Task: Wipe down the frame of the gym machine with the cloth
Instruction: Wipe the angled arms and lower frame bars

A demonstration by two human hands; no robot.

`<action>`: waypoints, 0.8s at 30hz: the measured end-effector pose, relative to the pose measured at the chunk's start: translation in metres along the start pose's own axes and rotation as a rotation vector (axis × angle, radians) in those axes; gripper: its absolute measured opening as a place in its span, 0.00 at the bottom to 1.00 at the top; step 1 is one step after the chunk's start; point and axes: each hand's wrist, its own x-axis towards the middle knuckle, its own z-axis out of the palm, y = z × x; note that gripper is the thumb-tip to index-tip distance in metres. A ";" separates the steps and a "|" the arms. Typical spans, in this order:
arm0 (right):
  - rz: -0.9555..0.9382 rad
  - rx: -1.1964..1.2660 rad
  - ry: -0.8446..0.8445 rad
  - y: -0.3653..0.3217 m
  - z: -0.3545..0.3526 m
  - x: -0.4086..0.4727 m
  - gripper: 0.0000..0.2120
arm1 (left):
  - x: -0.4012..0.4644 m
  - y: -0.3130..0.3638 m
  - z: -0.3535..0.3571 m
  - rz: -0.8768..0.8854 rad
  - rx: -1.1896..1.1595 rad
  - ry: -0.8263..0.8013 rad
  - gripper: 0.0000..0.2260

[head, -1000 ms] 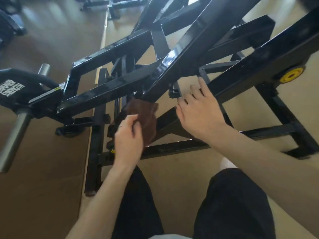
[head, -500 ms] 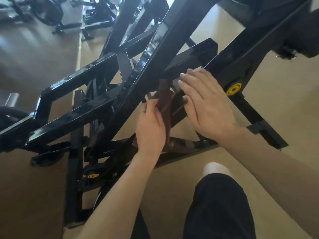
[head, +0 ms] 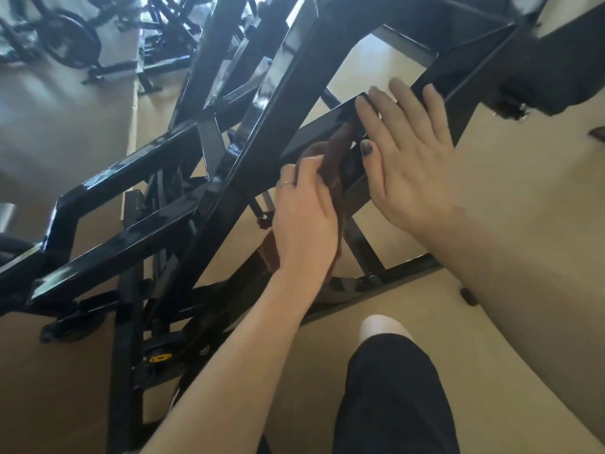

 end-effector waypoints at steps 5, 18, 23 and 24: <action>-0.030 -0.006 0.007 0.006 0.001 0.000 0.26 | -0.043 -0.043 -0.018 -0.105 0.073 -0.028 0.16; 0.082 -0.055 0.198 0.058 -0.015 0.015 0.24 | 0.028 0.039 0.001 0.137 -0.109 0.079 0.12; 0.119 -0.009 0.255 0.054 0.000 0.017 0.23 | 0.026 0.036 0.002 0.256 -0.046 0.067 0.12; 0.130 -0.012 0.274 0.053 0.002 0.018 0.23 | 0.019 0.031 0.002 0.268 -0.044 0.065 0.12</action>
